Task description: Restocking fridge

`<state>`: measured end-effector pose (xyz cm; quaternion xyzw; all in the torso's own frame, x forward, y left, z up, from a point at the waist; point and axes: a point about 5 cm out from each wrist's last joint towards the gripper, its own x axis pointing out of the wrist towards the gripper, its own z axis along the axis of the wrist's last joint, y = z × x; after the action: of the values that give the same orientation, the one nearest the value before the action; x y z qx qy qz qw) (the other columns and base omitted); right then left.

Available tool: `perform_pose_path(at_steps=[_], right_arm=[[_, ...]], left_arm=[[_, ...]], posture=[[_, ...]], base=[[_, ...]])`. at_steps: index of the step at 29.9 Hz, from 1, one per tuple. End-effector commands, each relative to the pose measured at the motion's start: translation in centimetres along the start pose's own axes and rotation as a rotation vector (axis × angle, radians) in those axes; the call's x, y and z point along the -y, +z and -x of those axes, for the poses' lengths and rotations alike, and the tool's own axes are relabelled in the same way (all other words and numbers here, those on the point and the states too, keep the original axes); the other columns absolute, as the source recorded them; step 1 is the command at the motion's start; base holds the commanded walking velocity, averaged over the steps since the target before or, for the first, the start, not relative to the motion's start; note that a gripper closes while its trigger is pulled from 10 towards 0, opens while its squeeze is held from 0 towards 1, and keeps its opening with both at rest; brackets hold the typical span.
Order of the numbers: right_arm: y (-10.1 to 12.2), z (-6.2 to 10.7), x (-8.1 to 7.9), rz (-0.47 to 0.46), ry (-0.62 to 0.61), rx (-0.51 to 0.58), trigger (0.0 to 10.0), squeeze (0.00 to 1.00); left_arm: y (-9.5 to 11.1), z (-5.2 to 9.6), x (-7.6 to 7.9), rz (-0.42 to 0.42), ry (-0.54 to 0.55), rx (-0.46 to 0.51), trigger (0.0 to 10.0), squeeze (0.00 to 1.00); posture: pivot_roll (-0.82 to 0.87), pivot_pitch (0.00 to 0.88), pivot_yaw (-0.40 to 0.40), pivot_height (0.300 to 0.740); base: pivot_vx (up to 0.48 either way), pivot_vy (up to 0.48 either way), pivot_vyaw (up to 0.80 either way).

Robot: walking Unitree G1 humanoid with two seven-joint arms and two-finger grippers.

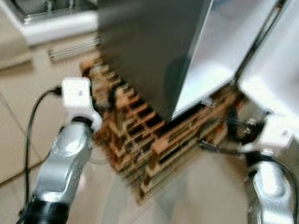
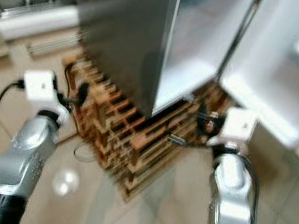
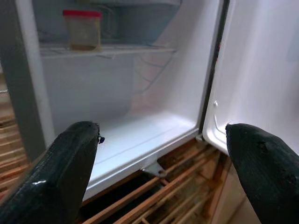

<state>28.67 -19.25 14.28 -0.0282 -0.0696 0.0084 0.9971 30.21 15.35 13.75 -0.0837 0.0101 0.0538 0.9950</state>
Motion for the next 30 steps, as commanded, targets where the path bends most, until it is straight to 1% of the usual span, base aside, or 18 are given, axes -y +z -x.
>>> perform_pose_path(at_steps=[1, 3, 5, 6, 8, 9, 11, 12, 14, 16, 17, 18, 21, 22, 25, 26, 30], right_arm=[[-0.5, 0.4, 1.1, -0.004, -0.044, -0.019, 10.0, 0.0], [-0.7, 0.6, 1.2, -0.01, -0.049, -0.03, 10.0, 0.0], [-1.0, 1.1, 0.6, -0.019, -0.036, -0.051, 10.0, 0.0], [-1.0, 1.2, 0.5, -0.018, -0.033, -0.05, 10.0, 0.0], [-0.8, 1.1, 0.3, -0.013, -0.026, -0.042, 10.0, 0.0], [-0.8, 1.1, 0.3, -0.008, -0.025, -0.036, 10.0, 0.0], [-0.9, 1.0, 0.4, -0.007, -0.028, -0.035, 10.0, 0.0], [-1.0, 1.0, 0.5, -0.009, -0.04, -0.04, 10.0, 0.0], [-1.1, 0.8, 0.7, -0.012, -0.051, -0.043, 10.0, 0.0], [-0.7, 0.5, 0.2, 0.007, -0.008, -0.027, 10.0, 0.0], [-0.7, 0.5, 0.2, 0.007, -0.008, -0.027, 10.0, 0.0], [-0.8, 0.4, 0.0, 0.008, 0.003, -0.034, 10.0, 0.0], [-0.7, 0.1, -0.1, 0.027, 0.017, -0.032, 10.0, 0.0], [-0.7, 0.0, 0.1, 0.033, 0.012, -0.033, 10.0, 0.0], [-0.7, 0.1, 0.7, 0.044, -0.001, -0.035, 10.0, 0.0], [-0.8, 0.3, 1.1, 0.037, -0.024, -0.035, 10.0, 0.0], [-0.8, 0.6, 1.3, 0.039, -0.029, -0.033, 10.0, 0.0]], left_arm=[[-0.9, -0.3, 0.6, 0.005, 0.018, -0.043, 10.0, 0.0], [-0.8, -0.5, 0.7, 0.012, 0.025, -0.046, 10.0, 0.0], [0.7, -0.6, 0.9, 0.007, 0.0, -0.001, 10.0, 0.0], [0.9, -0.5, 1.0, 0.005, -0.006, 0.006, 10.0, 0.0], [1.1, -0.4, 1.1, -0.007, -0.022, 0.004, 10.0, 0.0], [1.2, -0.6, 1.5, -0.022, -0.041, 0.006, 10.0, 0.0], [1.3, -0.7, 1.7, -0.026, -0.046, 0.011, 10.0, 0.0], [1.1, -0.9, 1.8, -0.031, -0.035, 0.005, 10.0, 0.0], [0.7, -1.3, 2.1, -0.009, -0.005, -0.018, 10.0, 0.0], [1.0, -2.0, 2.7, 0.007, 0.009, -0.013, 10.0, 0.0], [1.0, -2.0, 2.7, 0.007, 0.009, -0.013, 10.0, 0.0], [1.1, -2.2, 3.0, -0.005, 0.008, -0.017, 10.0, 0.0], [1.0, -2.4, 2.9, -0.006, 0.029, -0.03, 10.0, 0.0], [1.0, -2.7, 2.6, -0.009, 0.049, -0.036, 10.0, 0.0], [1.2, -2.9, 2.3, -0.015, 0.08, -0.013, 10.0, 0.0], [1.0, -2.9, 2.2, -0.001, 0.086, -0.025, 10.0, 0.0], [1.0, -3.2, 2.2, -0.007, 0.089, -0.03, 10.0, 0.0]], posture=[[-0.1, 0.0, 0.016, 0.74], [-0.09, 0.0, 0.016, 0.74], [-0.11, 0.0, 0.032, 0.74], [-0.11, 0.0, 0.032, 0.74], [-0.13, 0.0, 0.038, 0.74], [-0.14, 0.0, 0.036, 0.74], [-0.14, 0.0, 0.036, 0.74], [-0.15, 0.0, 0.036, 0.74], [-0.14, 0.0, 0.03, 0.74], [-0.13, 0.0, 0.016, 0.74], [-0.13, 0.0, 0.016, 0.74], [-0.13, 0.0, 0.014, 0.74], [-0.13, 0.0, 0.014, 0.74], [-0.14, 0.0, 0.019, 0.74], [-0.14, 0.0, 0.028, 0.74], [-0.15, 0.0, 0.035, 0.74], [-0.16, 0.0, 0.04, 0.74]], base=[[0.0, -0.472, 0.45], [0.0, -0.472, 0.45], [0.0, -0.467, 0.44], [0.0, -0.465, 0.44], [0.0, -0.463, 0.43], [0.0, -0.465, 0.42], [0.0, -0.465, 0.42], [0.0, -0.465, 0.42], [0.0, -0.461, 0.42], [0.0, -0.463, 0.0], [0.0, -0.461, 0.0], [0.0, -0.458, 0.0], [0.0, -0.455, 0.0], [0.0, -0.45, 0.0], [0.084, -0.427, 0.0], [0.0, 0.0, 0.0], [0.0, 0.0, 0.0]])
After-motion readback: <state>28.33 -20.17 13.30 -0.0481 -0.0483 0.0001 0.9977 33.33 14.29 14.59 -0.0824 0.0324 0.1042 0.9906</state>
